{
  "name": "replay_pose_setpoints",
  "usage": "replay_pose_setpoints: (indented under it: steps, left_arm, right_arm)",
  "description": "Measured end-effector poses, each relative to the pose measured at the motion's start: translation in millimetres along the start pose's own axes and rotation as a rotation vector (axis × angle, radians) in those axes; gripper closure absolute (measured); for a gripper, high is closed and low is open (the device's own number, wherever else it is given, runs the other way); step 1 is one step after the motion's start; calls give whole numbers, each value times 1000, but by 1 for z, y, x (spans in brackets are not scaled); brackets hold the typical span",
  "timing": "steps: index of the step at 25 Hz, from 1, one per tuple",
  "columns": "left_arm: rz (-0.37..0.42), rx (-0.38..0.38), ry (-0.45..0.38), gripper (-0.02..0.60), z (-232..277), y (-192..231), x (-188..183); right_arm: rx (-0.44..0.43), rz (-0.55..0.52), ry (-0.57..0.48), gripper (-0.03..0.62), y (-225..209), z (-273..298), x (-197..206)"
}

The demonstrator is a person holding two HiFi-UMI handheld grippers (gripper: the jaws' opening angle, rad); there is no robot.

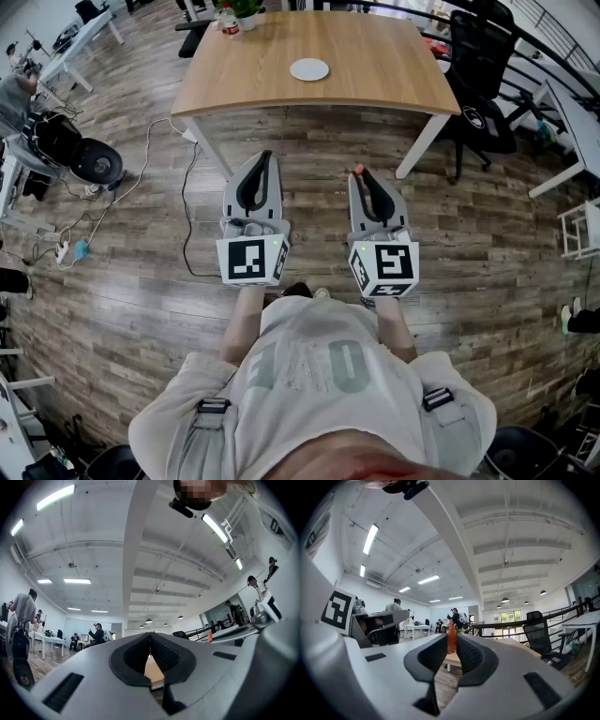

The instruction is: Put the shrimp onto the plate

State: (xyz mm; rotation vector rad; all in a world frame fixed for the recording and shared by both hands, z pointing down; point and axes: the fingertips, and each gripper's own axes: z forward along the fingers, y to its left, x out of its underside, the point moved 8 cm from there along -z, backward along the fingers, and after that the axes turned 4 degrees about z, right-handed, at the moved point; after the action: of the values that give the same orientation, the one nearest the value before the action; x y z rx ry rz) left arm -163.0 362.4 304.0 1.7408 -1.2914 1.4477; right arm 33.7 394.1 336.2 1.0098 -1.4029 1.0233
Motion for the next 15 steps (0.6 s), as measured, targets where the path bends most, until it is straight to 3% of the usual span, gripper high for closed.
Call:
replay_pose_setpoints:
  steps: [15]
  left_arm:
    - [4,-25,21,571,3,-1,4]
  right_arm:
    - [-43,-33,-8,526,-6,-1,2]
